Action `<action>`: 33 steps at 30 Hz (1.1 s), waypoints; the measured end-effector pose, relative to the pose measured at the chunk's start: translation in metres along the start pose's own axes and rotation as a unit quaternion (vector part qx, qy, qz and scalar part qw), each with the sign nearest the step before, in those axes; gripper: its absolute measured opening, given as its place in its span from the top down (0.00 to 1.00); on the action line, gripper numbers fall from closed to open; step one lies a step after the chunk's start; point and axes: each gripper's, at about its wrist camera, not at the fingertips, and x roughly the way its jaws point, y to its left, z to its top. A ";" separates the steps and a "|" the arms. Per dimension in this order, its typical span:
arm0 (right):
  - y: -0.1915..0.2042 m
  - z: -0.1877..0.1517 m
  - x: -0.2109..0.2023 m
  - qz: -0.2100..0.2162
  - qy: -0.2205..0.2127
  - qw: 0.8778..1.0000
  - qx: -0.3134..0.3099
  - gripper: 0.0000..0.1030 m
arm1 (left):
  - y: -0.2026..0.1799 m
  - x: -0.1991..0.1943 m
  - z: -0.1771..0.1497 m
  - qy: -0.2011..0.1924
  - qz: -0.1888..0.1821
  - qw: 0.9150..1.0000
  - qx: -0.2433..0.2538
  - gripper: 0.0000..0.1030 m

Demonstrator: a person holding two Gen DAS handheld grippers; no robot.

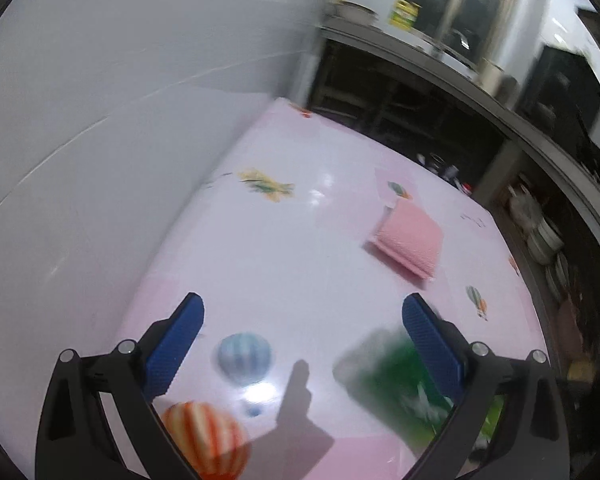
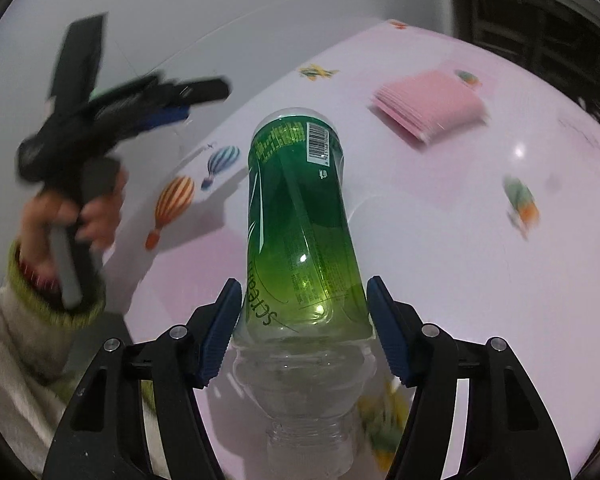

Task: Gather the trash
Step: 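Close the right tool on the green bottle while left closes on the pink sponge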

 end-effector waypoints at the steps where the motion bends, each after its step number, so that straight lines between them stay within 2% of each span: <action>1: -0.004 -0.013 -0.009 -0.005 -0.007 1.000 0.018 0.41 | -0.012 0.008 0.004 0.011 -0.013 1.000 0.022 0.05; 3: -0.015 -0.026 -0.022 -0.019 -0.016 0.999 0.048 0.41 | -0.041 0.029 0.014 0.050 -0.043 0.995 0.074 0.05; 5: -0.027 -0.045 -0.037 -0.045 -0.027 0.995 0.085 0.41 | -0.073 0.050 0.026 0.075 -0.074 0.986 0.129 0.05; 8: -0.050 -0.060 -0.057 -0.094 -0.043 0.984 0.146 0.41 | -0.108 0.074 0.040 0.069 -0.078 0.975 0.195 0.05; 10: -0.058 -0.069 -0.068 -0.117 -0.053 0.975 0.182 0.41 | -0.134 0.100 0.049 0.058 -0.047 0.964 0.253 0.05; 11: -0.062 -0.072 -0.071 -0.125 -0.058 0.971 0.197 0.41 | -0.145 0.115 0.051 0.061 -0.029 0.956 0.285 0.05; 15: -0.075 -0.084 -0.077 -0.119 -0.080 0.961 0.236 0.41 | -0.167 0.172 0.052 0.115 0.014 0.928 0.353 0.05; 16: -0.076 -0.087 -0.079 -0.114 -0.085 0.959 0.244 0.41 | -0.168 0.182 0.053 0.127 0.017 0.926 0.354 0.05; 19: -0.087 -0.100 -0.091 -0.107 -0.096 0.957 0.253 0.41 | -0.161 0.195 0.056 0.151 0.018 0.932 0.329 0.07; 20: -0.086 -0.100 -0.093 -0.105 -0.098 0.956 0.255 0.41 | -0.156 0.196 0.058 0.156 0.010 0.937 0.313 0.14; 22: -0.085 -0.103 -0.098 -0.101 -0.103 0.955 0.259 0.41 | -0.148 0.196 0.060 0.162 0.001 0.944 0.287 0.20; 24: -0.088 -0.110 -0.102 -0.099 -0.107 0.954 0.263 0.41 | -0.143 0.194 0.059 0.166 -0.005 0.953 0.255 0.21; 29: -0.088 -0.114 -0.106 -0.103 -0.114 0.950 0.271 0.41 | -0.139 0.160 0.033 0.192 -0.033 0.954 0.227 0.22; 33: -0.090 -0.120 -0.107 -0.107 -0.121 0.944 0.287 0.41 | -0.125 0.114 -0.005 0.225 -0.069 0.958 0.164 0.21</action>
